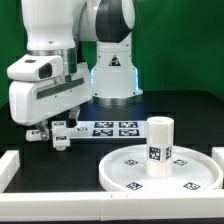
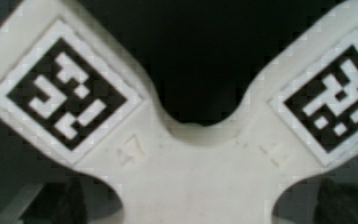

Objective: Assemble round table

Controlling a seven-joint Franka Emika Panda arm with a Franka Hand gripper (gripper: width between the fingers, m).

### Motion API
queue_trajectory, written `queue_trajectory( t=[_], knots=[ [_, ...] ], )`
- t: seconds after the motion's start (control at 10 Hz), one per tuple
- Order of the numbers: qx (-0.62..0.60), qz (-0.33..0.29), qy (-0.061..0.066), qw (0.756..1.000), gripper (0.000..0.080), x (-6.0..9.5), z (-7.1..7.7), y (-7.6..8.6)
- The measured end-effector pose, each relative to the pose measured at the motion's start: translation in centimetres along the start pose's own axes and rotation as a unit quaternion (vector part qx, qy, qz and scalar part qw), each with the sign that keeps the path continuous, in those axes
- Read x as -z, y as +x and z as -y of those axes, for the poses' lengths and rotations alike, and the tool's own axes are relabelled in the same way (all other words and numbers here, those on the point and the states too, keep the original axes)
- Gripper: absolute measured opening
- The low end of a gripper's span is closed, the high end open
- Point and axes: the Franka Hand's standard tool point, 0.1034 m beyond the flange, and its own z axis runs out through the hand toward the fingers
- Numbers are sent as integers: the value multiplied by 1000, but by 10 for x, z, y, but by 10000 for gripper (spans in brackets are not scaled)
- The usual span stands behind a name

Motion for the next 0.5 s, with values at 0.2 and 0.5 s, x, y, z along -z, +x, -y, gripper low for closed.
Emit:
queue_trajectory(
  t=[0.2, 0.5],
  knots=[
    [-1, 1, 3, 1000, 649, -3, 1, -2],
    [-2, 1, 3, 1000, 534, -3, 1, -2]
  ],
)
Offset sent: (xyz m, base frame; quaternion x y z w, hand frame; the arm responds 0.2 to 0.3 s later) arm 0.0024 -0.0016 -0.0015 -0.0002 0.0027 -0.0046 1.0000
